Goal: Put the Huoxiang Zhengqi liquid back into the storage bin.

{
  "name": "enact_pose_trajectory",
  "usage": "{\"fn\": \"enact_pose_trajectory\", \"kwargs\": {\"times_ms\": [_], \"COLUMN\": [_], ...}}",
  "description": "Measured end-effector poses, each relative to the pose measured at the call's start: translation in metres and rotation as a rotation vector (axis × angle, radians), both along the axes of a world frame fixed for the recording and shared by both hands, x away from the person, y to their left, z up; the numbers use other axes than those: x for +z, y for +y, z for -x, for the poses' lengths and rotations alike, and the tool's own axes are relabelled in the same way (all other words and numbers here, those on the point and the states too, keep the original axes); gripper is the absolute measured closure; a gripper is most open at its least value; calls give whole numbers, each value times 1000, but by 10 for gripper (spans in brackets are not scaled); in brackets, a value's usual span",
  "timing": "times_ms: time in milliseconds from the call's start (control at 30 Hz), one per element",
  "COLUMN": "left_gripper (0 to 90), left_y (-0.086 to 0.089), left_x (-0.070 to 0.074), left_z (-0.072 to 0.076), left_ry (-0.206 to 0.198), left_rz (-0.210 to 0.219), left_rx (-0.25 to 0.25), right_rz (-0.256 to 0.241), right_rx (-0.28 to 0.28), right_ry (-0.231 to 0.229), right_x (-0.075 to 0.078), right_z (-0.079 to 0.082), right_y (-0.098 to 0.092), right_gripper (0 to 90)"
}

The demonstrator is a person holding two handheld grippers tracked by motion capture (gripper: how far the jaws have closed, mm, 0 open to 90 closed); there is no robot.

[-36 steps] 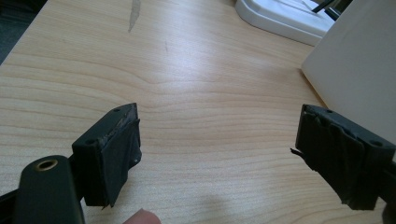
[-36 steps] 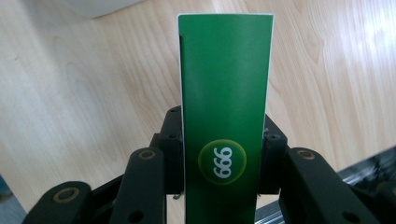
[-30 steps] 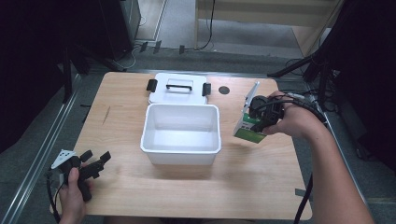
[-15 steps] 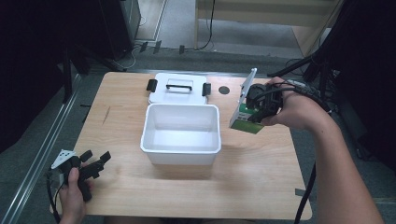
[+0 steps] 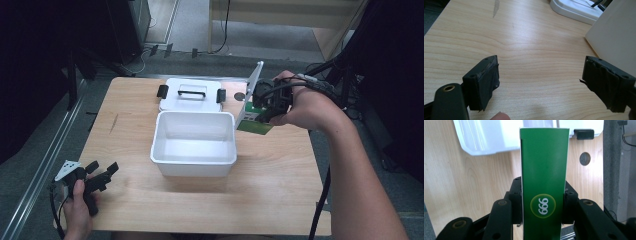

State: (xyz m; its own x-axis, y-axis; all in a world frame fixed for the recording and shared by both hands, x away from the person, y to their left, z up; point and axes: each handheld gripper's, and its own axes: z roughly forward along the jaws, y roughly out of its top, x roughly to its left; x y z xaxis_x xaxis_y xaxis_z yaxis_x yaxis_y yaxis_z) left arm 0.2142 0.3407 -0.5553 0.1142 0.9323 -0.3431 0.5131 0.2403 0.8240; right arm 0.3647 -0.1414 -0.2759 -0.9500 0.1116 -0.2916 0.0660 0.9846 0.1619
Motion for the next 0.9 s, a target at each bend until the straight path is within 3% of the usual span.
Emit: {"fn": "enact_pose_trajectory", "kwargs": {"times_ms": [433, 900], "left_gripper": [148, 148], "left_y": [0, 0], "left_x": [0, 0], "left_z": [0, 0], "left_ry": [-1, 0], "left_rz": [2, 2], "left_rx": [-2, -10], "right_rz": [-24, -32], "right_rx": [34, 81], "right_ry": [-7, 0], "right_x": [14, 14], "right_z": [-3, -4], "right_y": [35, 68], "right_gripper": [640, 640]}}
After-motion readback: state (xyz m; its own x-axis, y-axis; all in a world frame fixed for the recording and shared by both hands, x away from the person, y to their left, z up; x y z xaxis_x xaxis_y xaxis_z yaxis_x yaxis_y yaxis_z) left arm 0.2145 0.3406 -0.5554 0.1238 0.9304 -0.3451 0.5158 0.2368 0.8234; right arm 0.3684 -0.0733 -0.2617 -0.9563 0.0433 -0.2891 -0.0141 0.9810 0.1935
